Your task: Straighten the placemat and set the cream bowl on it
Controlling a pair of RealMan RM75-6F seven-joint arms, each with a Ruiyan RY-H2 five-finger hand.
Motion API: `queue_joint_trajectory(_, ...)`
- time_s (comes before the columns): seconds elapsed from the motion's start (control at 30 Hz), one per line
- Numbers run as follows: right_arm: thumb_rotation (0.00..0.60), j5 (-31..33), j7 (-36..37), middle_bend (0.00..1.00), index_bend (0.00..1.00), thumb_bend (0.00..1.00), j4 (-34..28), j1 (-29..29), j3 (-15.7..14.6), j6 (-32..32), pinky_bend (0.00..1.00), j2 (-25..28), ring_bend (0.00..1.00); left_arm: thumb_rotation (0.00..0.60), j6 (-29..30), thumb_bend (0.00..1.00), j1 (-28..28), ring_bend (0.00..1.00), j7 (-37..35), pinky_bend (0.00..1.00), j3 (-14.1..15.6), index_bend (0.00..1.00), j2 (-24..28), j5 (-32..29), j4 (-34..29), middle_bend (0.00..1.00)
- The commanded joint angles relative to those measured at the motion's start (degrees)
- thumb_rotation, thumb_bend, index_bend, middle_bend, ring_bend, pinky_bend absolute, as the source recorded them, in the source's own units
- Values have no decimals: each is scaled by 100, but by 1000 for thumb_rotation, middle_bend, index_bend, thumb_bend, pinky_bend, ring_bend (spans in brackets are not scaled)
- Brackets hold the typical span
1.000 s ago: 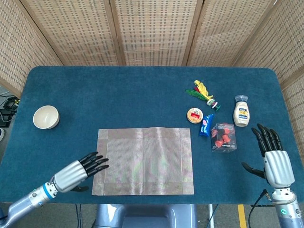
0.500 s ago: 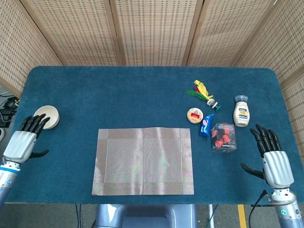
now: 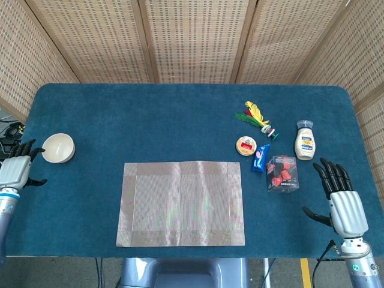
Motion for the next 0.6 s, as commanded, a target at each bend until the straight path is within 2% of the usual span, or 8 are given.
queue_joint_trajectory(0.03,600,23,-9,0,0,0,10,6,7,-20,0,-9,0,600,-590,54,-252,0,-532,0,-210,279,-737,33,1103,0)
queue_joint_trajectory(0.23,600,59,-75,0,0,0,60,31,19,-70,0,-42,0,600,-948,168,-408,0,-648,0,-268,317,-1024,128,1603,0)
queue_joint_trajectory(0.37,600,101,-111,0,0,0,82,36,35,-83,0,-73,0,600,-1129,321,-492,0,-902,0,-346,369,-1248,199,1941,0)
queue_joint_trajectory(0.43,600,111,-123,0,0,0,87,35,38,-83,0,-80,0,600,-1132,400,-504,0,-1000,0,-355,441,-1319,256,2050,0)
queue_joint_trajectory(0.5,600,117,-118,0,0,0,94,37,39,-89,0,-88,0,600,-1052,478,-499,0,-1137,0,-367,562,-1398,346,2167,0)
queue_joint_trajectory(0.6,600,115,-109,0,0,0,107,41,38,-94,0,-96,0,600,-907,504,-469,0,-1266,0,-370,674,-1473,457,2305,0)
